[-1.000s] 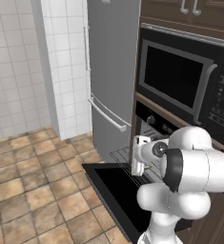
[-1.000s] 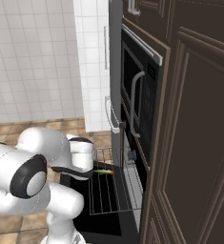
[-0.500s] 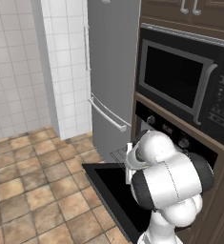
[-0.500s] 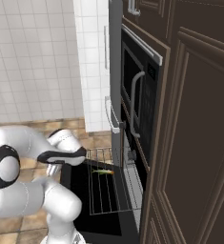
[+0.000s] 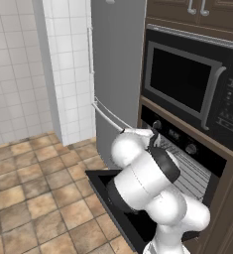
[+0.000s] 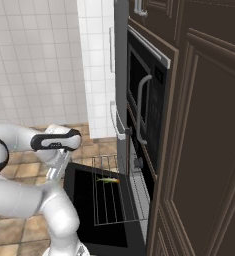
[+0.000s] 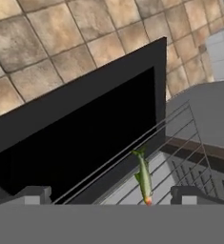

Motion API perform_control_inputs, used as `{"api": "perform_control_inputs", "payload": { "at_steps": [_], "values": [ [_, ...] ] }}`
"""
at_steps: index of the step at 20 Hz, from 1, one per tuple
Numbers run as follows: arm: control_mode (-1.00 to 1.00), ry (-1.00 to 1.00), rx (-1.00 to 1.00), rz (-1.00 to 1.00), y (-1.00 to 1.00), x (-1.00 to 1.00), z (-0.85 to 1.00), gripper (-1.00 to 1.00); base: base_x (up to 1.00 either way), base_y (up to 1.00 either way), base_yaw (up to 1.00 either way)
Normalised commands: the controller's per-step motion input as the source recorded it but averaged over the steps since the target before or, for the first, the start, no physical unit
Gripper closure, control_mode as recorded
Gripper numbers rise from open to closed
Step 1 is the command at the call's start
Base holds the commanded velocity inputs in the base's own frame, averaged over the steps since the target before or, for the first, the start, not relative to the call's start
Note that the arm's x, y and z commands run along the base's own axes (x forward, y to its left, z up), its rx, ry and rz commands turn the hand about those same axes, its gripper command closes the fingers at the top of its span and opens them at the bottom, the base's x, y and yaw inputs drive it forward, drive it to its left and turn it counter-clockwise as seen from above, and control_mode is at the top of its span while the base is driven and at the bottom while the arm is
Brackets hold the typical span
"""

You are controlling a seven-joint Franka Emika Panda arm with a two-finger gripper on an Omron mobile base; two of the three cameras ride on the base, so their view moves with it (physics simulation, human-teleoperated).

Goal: Place the fish on the rack of the oven, and slide the rack back inside. Close the oven door.

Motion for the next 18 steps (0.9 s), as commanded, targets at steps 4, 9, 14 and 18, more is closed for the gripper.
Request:
{"api": "perform_control_inputs", "payload": {
  "at_steps": [4,9,14,18],
  "values": [
    [-1.00,0.15,-0.15,0.02,0.00,0.20,-0.38,-1.00,0.00,0.00,0.00],
    [-1.00,0.10,-0.13,0.09,0.00,0.03,-0.68,-1.00,0.00,0.00,0.00],
    [-1.00,0.05,-0.09,0.13,0.00,0.00,-0.65,-1.00,0.00,0.00,0.00],
    [-1.00,0.04,-0.06,0.18,-0.04,0.00,-0.45,-1.00,0.00,0.00,0.00]
  ]
}}
